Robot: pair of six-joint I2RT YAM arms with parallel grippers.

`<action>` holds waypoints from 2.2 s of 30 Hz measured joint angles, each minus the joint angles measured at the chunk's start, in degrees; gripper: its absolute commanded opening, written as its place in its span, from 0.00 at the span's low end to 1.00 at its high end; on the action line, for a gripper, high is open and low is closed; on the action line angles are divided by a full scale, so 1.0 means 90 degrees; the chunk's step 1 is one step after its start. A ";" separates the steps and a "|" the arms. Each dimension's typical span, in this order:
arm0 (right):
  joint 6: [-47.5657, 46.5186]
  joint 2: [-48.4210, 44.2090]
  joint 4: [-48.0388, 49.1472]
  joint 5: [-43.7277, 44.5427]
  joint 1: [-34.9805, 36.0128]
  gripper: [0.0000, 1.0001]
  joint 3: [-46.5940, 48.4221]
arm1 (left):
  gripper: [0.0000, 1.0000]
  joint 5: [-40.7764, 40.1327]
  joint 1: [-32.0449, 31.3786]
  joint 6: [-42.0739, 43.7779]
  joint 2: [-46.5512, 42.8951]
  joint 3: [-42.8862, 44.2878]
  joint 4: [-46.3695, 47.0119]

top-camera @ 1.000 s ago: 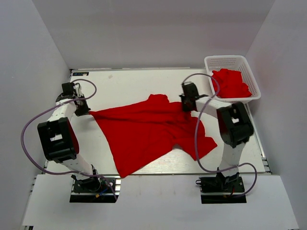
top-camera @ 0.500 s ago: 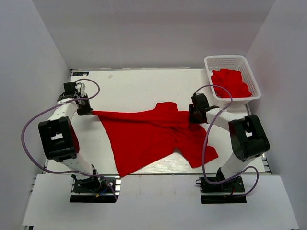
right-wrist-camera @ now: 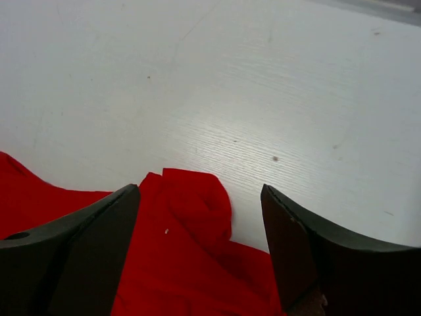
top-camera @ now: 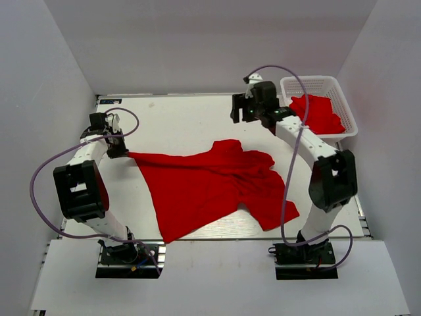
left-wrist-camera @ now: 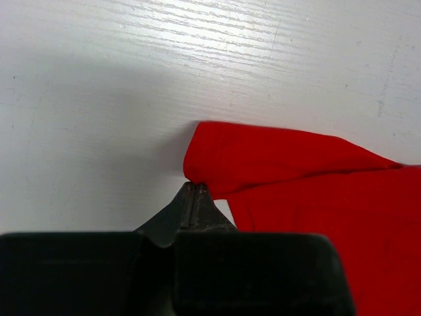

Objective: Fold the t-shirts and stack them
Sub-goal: Flatten out the tshirt

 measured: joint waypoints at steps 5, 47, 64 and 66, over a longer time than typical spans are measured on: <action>-0.0024 0.0935 -0.0075 -0.0182 0.0228 0.80 0.0100 | 0.00 -0.0002 -0.0044 0.0002 0.0000 0.0000 0.0002; -0.0170 0.1630 -0.0498 0.1156 0.0010 0.00 0.0614 | 0.00 0.0636 -0.0192 0.0384 -0.0019 0.0617 0.0053; -0.1498 -0.0733 -0.0549 0.1467 -0.0143 0.00 0.3599 | 0.00 0.1807 -0.0306 0.1122 -0.0527 0.5428 0.0253; -0.1605 -0.1372 -0.0527 0.1513 -0.0129 0.00 0.3130 | 0.00 0.1787 -0.0308 0.1151 -0.0852 0.5520 0.0262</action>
